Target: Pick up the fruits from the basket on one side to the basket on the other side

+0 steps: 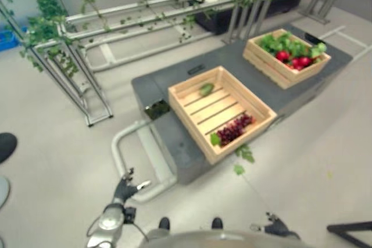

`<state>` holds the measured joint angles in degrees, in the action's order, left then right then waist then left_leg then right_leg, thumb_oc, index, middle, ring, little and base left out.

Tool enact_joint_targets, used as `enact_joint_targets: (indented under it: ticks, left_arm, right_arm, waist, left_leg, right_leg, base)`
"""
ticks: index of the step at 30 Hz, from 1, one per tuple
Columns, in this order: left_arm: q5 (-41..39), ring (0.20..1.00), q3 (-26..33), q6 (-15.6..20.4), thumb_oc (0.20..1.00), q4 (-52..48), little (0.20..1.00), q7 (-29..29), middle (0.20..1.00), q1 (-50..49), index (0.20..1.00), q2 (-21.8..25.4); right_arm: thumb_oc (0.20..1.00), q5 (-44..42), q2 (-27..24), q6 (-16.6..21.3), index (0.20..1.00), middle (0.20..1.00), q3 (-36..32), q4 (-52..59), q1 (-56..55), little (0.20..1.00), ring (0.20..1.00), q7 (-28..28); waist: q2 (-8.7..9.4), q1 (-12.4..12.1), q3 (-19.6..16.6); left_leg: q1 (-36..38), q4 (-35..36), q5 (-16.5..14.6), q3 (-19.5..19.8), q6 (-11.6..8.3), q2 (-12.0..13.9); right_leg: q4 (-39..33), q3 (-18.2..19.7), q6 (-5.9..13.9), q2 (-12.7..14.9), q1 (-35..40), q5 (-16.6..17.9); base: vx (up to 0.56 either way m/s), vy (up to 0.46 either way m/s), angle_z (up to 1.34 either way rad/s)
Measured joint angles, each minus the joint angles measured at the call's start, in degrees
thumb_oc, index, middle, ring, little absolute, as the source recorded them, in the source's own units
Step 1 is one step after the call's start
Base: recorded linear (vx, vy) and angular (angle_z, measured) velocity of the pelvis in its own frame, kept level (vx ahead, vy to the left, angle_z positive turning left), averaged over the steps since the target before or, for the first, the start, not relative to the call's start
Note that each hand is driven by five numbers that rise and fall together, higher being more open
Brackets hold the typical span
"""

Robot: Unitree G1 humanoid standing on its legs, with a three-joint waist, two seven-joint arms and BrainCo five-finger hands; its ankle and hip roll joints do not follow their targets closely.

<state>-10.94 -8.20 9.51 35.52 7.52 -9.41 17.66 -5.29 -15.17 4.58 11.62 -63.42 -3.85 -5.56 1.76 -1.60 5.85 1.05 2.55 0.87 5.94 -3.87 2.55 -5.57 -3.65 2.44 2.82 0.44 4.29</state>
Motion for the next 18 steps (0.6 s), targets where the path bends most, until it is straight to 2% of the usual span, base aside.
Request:
enact_joint_targets:
  ticks: [1,8,13,18]
  left_arm:
    - [-1.27,1.000,0.48,0.11,1.000,-0.01,1.000,0.08,1.000,0.28,1.000,-0.69]
    - [-8.51,1.000,0.73,-0.34,1.000,-6.50,1.000,-2.59,1.000,0.75,1.000,-1.25]
    - [-10.05,1.000,0.94,-2.03,1.000,-14.31,1.000,-3.54,1.000,-1.53,1.000,0.38]
    - [-7.72,1.000,2.70,-3.05,1.000,-24.25,1.000,-3.81,1.000,-1.59,1.000,4.48]
  right_arm:
    - [1.000,-0.25,-0.10,0.27,1.000,1.000,-0.01,0.12,0.63,1.000,1.000,-0.07]
    - [1.000,-1.13,-0.21,0.46,1.000,1.000,-2.30,-1.06,1.00,1.000,1.000,0.20]
    - [1.000,-1.12,-0.31,0.14,1.000,1.000,-2.31,-0.81,-0.47,1.000,1.000,0.50]
    - [1.000,-1.12,-1.28,-0.26,1.000,1.000,-2.26,-0.19,-0.88,1.000,1.000,1.25]
  waist:
    - [-0.18,-0.68,0.17]
    - [-1.14,-0.72,0.22]
    - [-2.06,-0.68,0.19]
    - [-2.90,-0.56,0.80]
  left_leg:
    - [0.31,-0.09,-0.08,1.23,-0.11,0.00]
    - [1.74,1.47,-0.27,0.46,-0.19,0.14]
    - [2.24,2.39,-0.39,0.10,0.36,0.29]
    - [1.34,2.38,-0.06,-0.40,0.03,0.49]
  right_leg:
    - [0.02,0.09,-0.08,-0.29,0.33,0.05]
    - [-0.02,0.62,0.68,0.12,0.38,-0.70]
    - [-0.02,1.41,0.74,0.25,0.17,-0.64]
    - [-0.02,1.79,0.64,0.02,-0.74,-0.40]
  base:
    - [0.01,-0.007,-0.21]
    - [0.04,0.014,-0.06]
    - [0.01,-0.004,-0.05]
    - [0.00,-0.003,-0.04]
